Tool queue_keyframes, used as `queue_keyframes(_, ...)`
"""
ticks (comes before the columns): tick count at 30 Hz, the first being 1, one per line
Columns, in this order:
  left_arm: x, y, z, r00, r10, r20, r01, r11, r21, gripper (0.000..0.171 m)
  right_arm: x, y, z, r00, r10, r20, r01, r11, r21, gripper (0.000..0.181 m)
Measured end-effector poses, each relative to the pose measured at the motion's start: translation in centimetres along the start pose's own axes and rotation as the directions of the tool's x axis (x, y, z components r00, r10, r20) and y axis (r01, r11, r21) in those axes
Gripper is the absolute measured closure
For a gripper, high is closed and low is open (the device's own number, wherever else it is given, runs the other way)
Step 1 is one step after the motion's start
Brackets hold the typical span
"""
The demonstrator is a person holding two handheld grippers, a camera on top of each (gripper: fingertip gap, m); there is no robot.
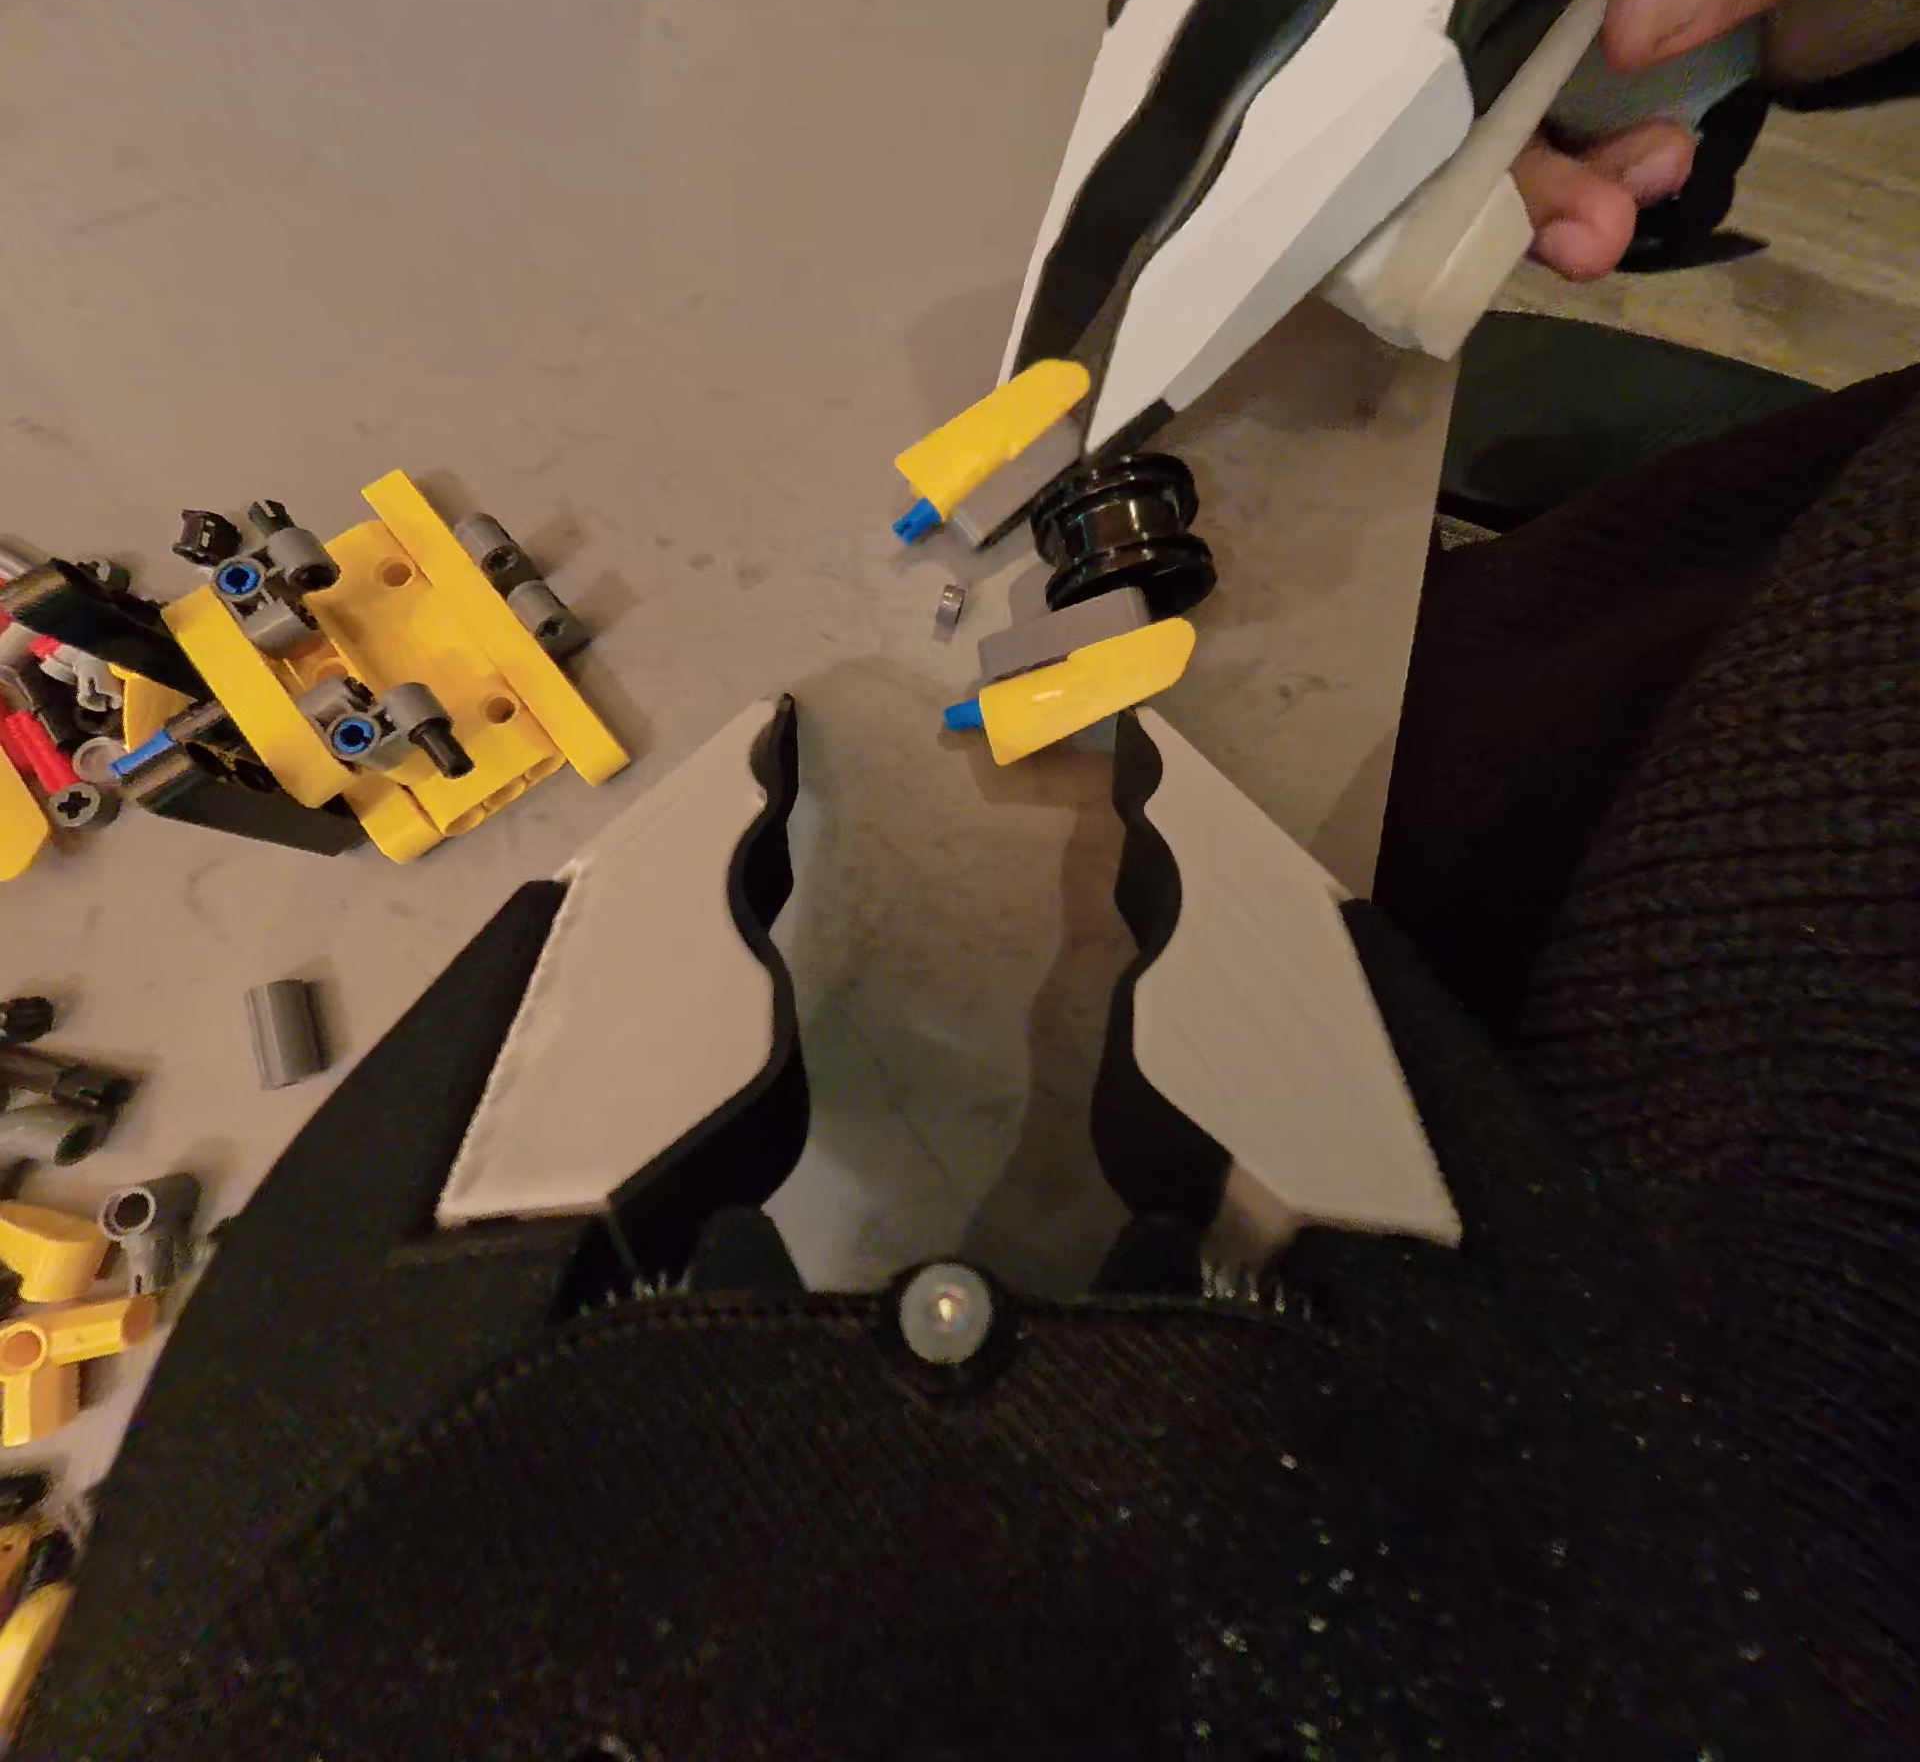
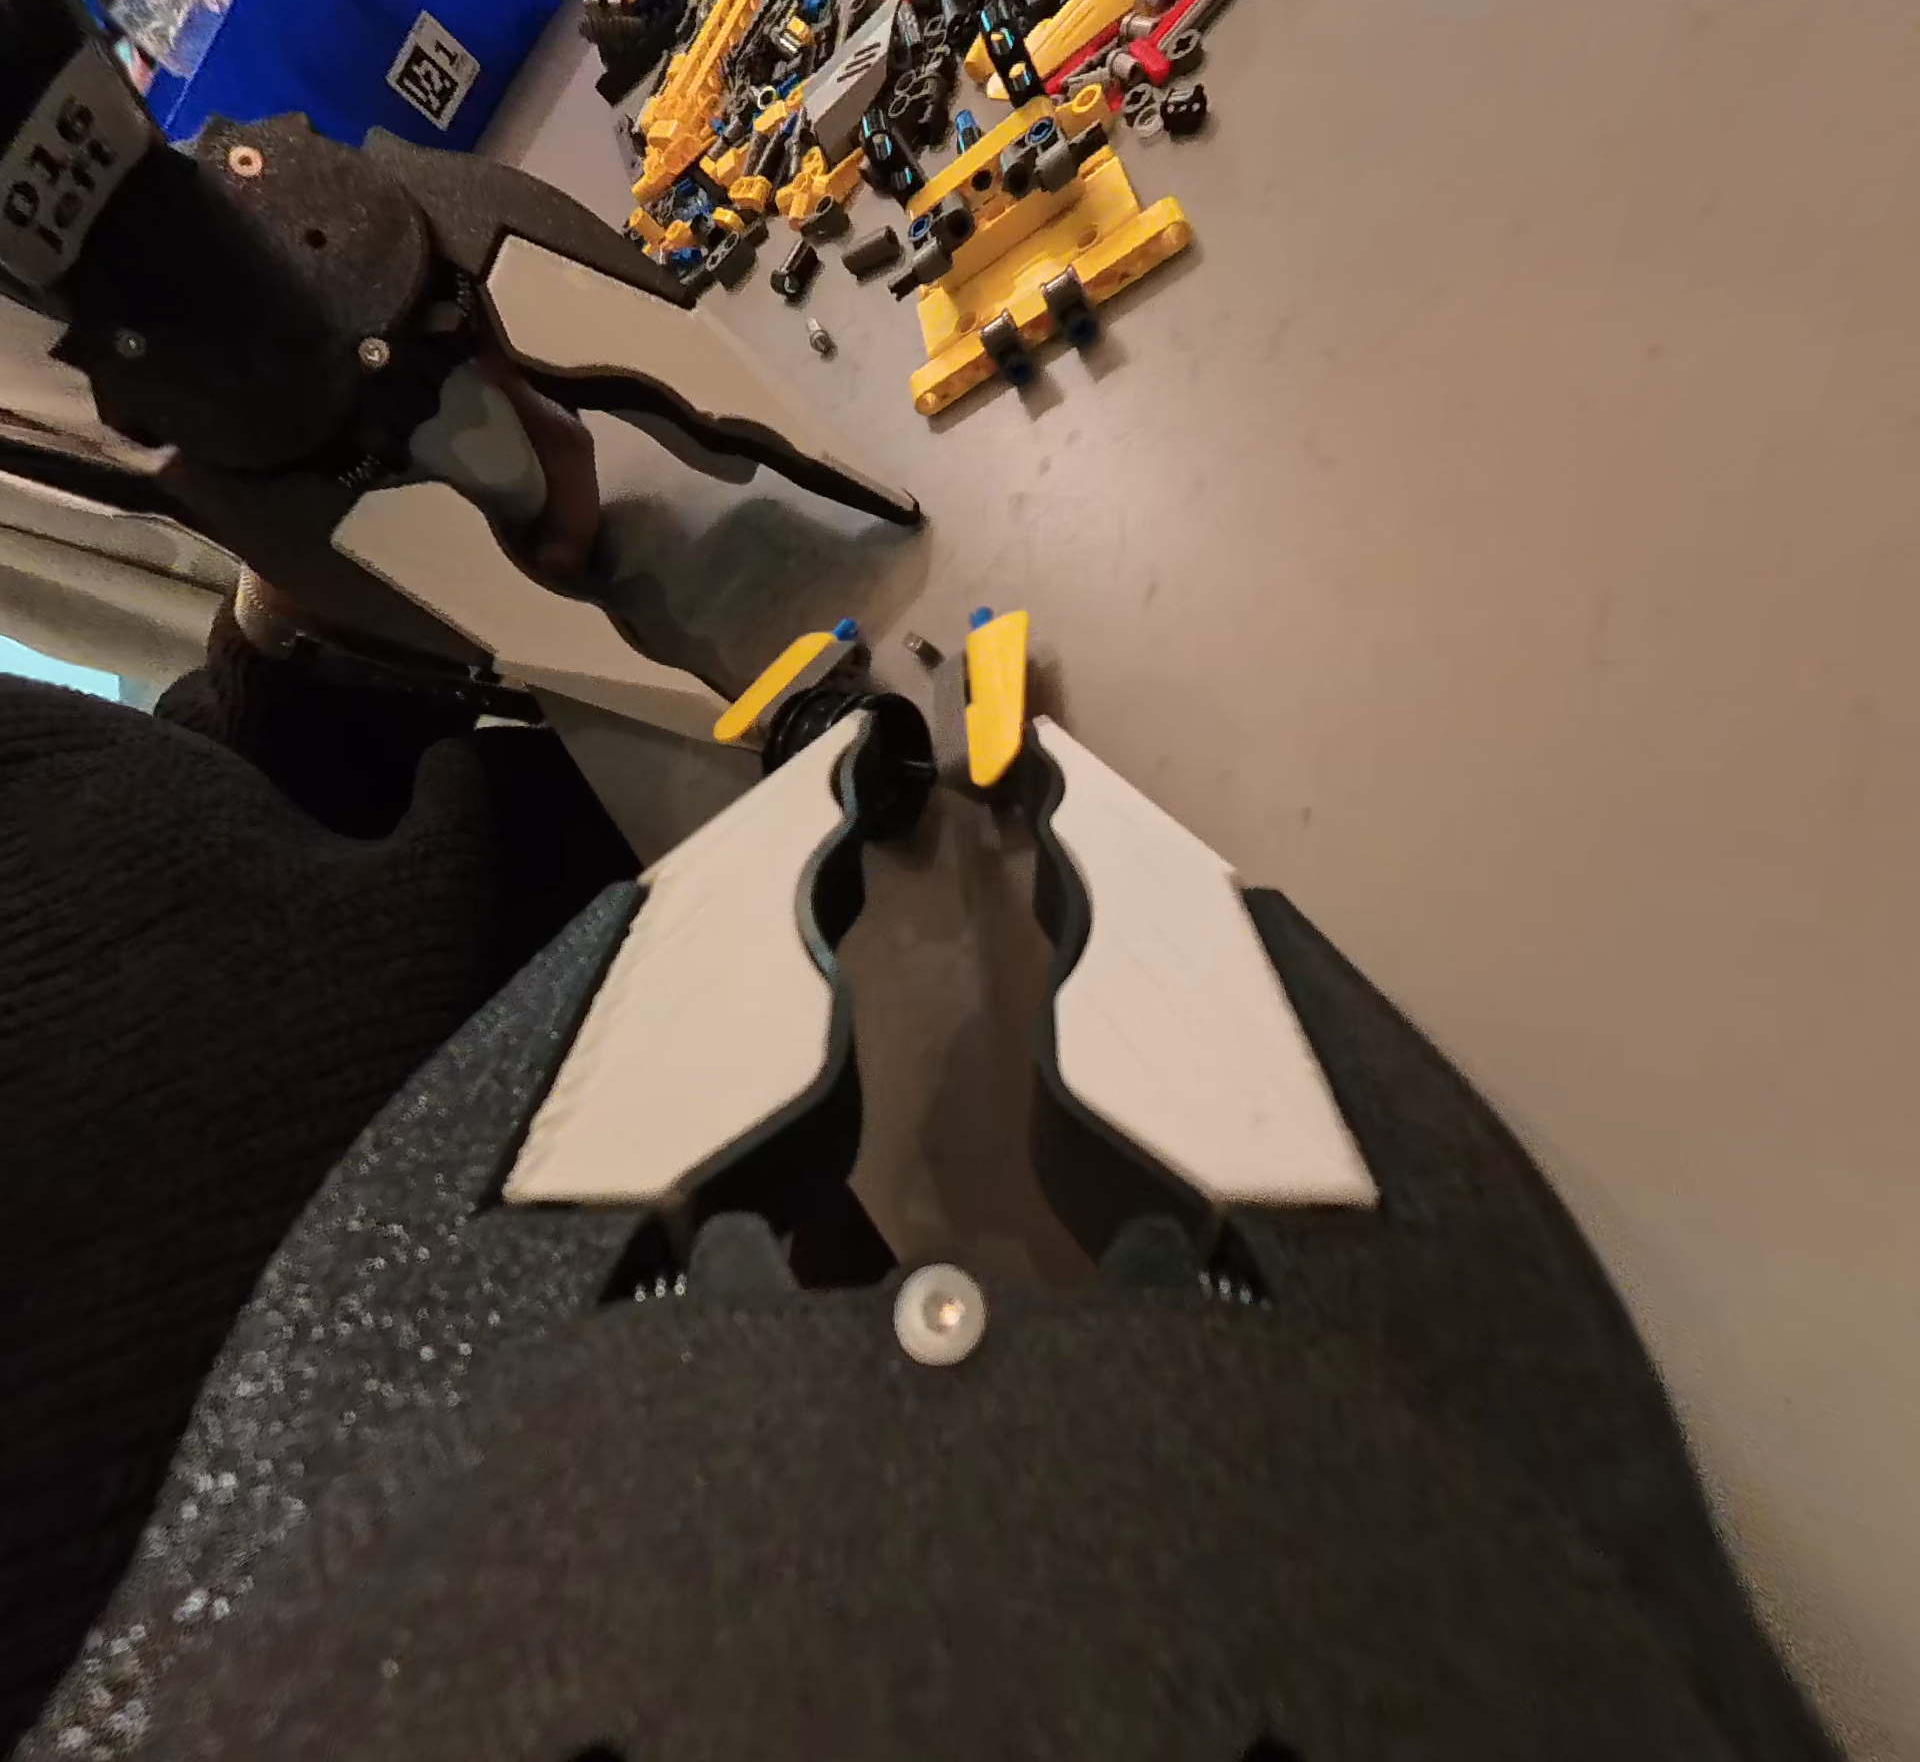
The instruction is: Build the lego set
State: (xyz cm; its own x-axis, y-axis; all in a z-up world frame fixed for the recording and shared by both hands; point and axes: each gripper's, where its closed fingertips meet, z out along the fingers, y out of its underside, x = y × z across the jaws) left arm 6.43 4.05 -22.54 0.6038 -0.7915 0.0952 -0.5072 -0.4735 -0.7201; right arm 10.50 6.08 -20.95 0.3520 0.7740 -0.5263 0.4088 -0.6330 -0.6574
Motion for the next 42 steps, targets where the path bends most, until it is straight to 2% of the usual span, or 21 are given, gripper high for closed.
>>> queue_keyframes(3, 0.1, 0.0, 0.0, 1.000, -0.013, -0.001, 0.013, 1.000, 0.002, 0.111, 0.0, 0.3, -0.2, 1.000, 0.003, -0.007, -0.003, 1.000, 0.002, 0.152)
queue_keyframes(8, 0.1, 0.1, 0.0, 1.000, -0.003, 0.010, 0.003, 1.000, -0.001, 0.110, -0.2, 0.5, -1.0, 1.000, -0.011, 0.028, 0.011, 1.000, 0.005, 0.132)
queue_keyframes(10, 0.1, 0.1, 0.0, 1.000, -0.007, 0.010, 0.007, 1.000, -0.001, 0.110, -0.4, 0.3, -1.2, 0.999, -0.035, 0.040, 0.034, 0.999, 0.017, 0.130)
queue_keyframes(13, 0.2, 0.1, 0.0, 1.000, -0.004, 0.013, 0.004, 1.000, -0.002, 0.109, 0.3, 0.3, -1.4, 0.990, -0.140, -0.010, 0.140, 0.990, -0.005, 0.130)
queue_keyframes(16, 0.2, 0.1, 0.0, 1.000, 0.006, 0.018, -0.006, 1.000, -0.003, 0.109, 1.0, -0.1, -1.8, 0.951, -0.302, -0.065, 0.301, 0.953, -0.034, 0.130)
queue_keyframes(20, 0.4, 0.0, -0.2, 1.000, 0.016, 0.018, -0.017, 1.000, 0.013, 0.111, 0.6, 0.1, -2.5, 0.894, -0.447, -0.037, 0.444, 0.893, -0.074, 0.130)
queue_keyframes(25, 1.2, -0.5, -0.8, 1.000, 0.014, -0.003, -0.014, 0.998, 0.059, 0.119, 0.4, 0.8, -3.6, 0.923, -0.384, 0.018, 0.385, 0.921, -0.055, 0.132)
queue_keyframes(30, 3.4, -0.8, -0.7, 0.993, 0.005, -0.119, 0.004, 0.997, 0.072, 0.133, -2.0, 2.2, -3.9, 0.943, -0.267, 0.198, 0.278, 0.960, -0.030, 0.149)
queue_keyframes(42, 3.6, -0.8, -0.4, 0.994, 0.010, -0.111, -0.003, 0.998, 0.060, 0.136, -2.4, 2.4, -0.8, 0.927, -0.335, 0.170, 0.354, 0.931, -0.092, 0.161)
